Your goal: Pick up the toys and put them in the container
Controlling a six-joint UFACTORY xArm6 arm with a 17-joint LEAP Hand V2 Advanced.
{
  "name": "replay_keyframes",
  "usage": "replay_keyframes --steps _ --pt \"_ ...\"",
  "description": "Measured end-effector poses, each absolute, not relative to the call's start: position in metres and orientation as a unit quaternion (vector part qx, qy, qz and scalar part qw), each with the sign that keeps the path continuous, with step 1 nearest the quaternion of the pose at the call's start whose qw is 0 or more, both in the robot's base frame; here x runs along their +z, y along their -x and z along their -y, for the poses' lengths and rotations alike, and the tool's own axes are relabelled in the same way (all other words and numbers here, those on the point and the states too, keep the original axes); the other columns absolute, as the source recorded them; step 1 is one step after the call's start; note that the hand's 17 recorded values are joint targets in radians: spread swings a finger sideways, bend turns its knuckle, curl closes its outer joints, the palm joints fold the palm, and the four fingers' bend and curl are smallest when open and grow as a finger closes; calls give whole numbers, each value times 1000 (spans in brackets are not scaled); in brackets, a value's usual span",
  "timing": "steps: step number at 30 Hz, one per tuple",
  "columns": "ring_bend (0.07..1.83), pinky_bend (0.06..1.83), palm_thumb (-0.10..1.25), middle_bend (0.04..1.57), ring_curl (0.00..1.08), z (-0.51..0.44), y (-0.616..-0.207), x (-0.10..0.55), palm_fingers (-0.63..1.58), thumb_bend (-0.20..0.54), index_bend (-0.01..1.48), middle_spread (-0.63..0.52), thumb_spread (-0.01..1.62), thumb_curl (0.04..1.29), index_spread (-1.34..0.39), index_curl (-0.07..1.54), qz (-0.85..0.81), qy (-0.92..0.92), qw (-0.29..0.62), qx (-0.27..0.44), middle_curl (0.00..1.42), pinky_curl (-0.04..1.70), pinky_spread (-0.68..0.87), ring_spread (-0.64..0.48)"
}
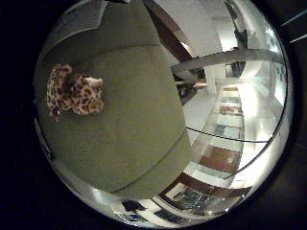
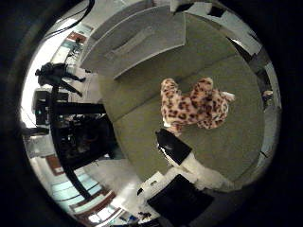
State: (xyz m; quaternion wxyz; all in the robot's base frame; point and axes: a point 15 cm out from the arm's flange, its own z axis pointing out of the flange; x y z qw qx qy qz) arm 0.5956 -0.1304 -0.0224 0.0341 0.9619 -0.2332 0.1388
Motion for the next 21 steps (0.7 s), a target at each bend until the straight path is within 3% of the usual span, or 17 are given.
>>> replay_keyframes --steps 14,21 --pt "446 548 575 191 249 142 -606 -60 141 -27 165 -25 1010 310 -432 307 227 -964 48 132 332 371 244 -34" --pt "451 596 480 192 256 148 -608 -72 65 -31 157 -24 989 291 -420 280 233 -962 54 131 329 321 264 11"
